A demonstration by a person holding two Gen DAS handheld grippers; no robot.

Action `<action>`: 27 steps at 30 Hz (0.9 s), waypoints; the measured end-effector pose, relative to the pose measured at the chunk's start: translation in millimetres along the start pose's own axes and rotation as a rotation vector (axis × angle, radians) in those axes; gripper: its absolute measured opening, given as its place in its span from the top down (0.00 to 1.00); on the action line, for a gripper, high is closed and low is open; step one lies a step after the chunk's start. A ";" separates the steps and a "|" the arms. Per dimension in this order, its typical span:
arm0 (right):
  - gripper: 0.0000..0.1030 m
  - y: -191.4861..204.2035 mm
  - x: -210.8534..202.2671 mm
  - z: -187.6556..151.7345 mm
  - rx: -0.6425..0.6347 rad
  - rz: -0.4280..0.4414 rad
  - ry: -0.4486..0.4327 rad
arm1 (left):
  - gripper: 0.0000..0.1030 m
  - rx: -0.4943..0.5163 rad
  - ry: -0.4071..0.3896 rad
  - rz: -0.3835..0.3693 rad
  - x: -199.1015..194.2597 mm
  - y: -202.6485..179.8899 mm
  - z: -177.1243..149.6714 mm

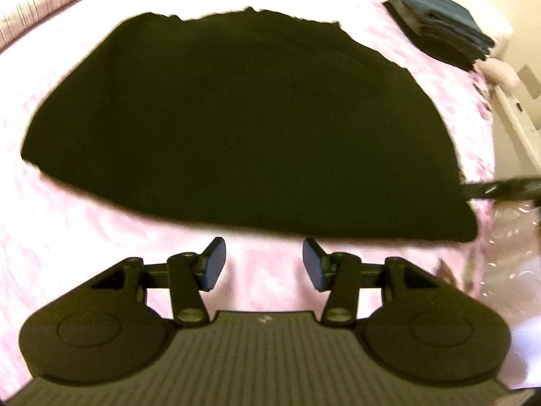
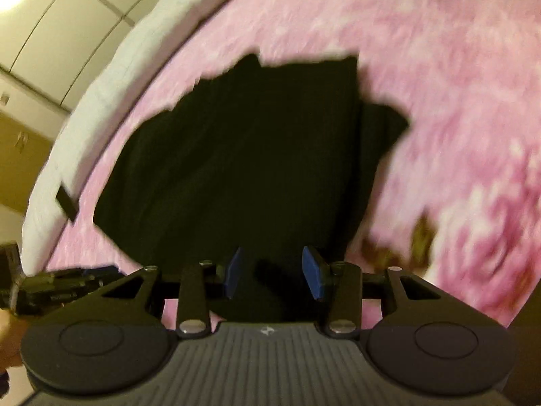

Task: Fold clothes

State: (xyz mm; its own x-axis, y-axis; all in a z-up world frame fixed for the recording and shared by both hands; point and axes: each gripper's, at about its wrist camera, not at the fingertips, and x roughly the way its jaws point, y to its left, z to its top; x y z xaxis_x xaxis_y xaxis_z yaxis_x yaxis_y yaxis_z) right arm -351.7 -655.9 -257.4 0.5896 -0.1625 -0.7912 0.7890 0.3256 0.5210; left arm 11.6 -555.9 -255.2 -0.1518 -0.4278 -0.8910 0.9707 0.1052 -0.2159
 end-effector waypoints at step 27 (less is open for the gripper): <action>0.40 -82.3 -8.8 174.2 -0.507 0.116 0.230 | 0.10 1.137 -0.217 0.573 114.9 -273.5 -116.5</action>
State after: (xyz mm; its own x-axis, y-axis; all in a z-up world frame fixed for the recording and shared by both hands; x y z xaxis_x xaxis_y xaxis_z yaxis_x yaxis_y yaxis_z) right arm -391.7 -843.5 -237.5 0.5701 0.0895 -0.8167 0.5062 0.7446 0.4350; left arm -293.1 -529.2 -345.0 0.2660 -0.7232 -0.6373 0.5156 -0.4519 0.7280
